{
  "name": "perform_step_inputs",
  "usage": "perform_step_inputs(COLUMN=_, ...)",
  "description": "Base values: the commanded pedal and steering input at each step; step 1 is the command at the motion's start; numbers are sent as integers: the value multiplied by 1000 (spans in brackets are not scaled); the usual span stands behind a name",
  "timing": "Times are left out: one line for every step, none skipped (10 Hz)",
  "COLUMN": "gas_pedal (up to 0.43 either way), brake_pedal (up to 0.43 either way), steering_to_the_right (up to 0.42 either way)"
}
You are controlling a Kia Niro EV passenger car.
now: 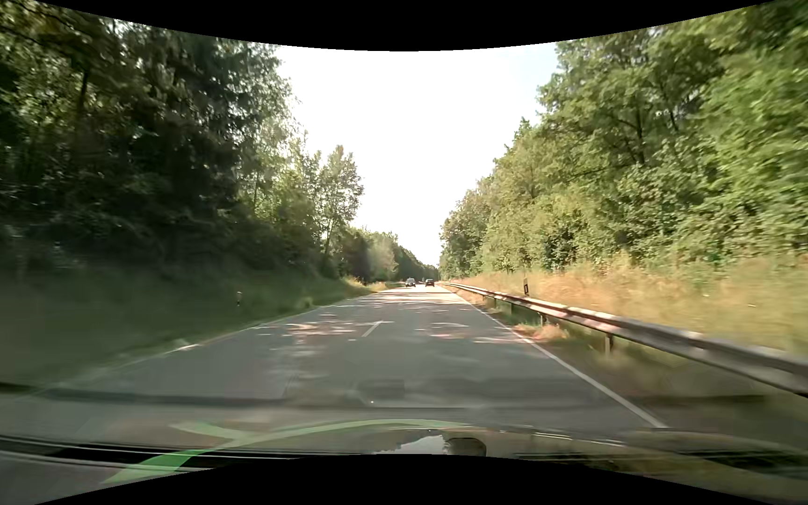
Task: Follow the waypoints while adhering to traffic rules and regulations
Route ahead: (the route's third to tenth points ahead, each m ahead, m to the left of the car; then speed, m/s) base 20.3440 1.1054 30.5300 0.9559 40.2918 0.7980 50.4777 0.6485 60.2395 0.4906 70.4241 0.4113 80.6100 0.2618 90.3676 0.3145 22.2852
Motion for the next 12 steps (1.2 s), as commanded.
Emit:
perform_step_inputs(gas_pedal=370, brake_pedal=0, steering_to_the_right=-1)
perform_step_inputs(gas_pedal=331, brake_pedal=0, steering_to_the_right=-1)
perform_step_inputs(gas_pedal=319, brake_pedal=0, steering_to_the_right=-1)
perform_step_inputs(gas_pedal=319, brake_pedal=0, steering_to_the_right=-1)
perform_step_inputs(gas_pedal=319, brake_pedal=0, steering_to_the_right=-1)
perform_step_inputs(gas_pedal=319, brake_pedal=0, steering_to_the_right=-1)
perform_step_inputs(gas_pedal=319, brake_pedal=0, steering_to_the_right=-1)
perform_step_inputs(gas_pedal=319, brake_pedal=0, steering_to_the_right=-1)
perform_step_inputs(gas_pedal=331, brake_pedal=0, steering_to_the_right=-1)
perform_step_inputs(gas_pedal=339, brake_pedal=0, steering_to_the_right=-1)
perform_step_inputs(gas_pedal=339, brake_pedal=0, steering_to_the_right=-1)
perform_step_inputs(gas_pedal=339, brake_pedal=0, steering_to_the_right=-1)
